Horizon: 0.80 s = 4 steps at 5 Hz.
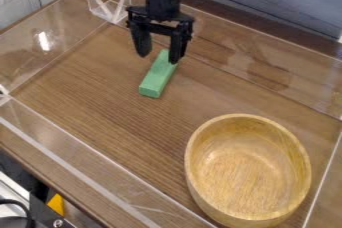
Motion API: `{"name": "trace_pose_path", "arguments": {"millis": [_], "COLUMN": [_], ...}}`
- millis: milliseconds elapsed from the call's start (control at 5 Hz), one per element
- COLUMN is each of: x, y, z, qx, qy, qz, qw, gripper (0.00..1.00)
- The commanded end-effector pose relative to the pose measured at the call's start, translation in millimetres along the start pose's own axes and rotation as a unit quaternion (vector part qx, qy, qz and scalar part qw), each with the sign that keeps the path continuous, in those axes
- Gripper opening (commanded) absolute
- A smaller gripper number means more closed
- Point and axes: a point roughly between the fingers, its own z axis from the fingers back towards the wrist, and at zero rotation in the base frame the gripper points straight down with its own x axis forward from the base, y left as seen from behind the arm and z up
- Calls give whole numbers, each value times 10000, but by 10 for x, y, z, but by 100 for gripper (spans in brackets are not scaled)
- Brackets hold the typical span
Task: Put the green block in the brown bowl
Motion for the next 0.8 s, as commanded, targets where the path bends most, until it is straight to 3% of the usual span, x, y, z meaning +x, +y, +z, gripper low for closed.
{"name": "trace_pose_path", "arguments": {"millis": [0, 400, 600], "x": [25, 32, 32], "y": [44, 112, 123], "z": [45, -112, -171], "qx": [66, 126, 148], "qy": [-174, -82, -47], "qz": [-4, -12, -20], "qw": [9998, 9999, 9999], "gripper": [100, 100, 0]}}
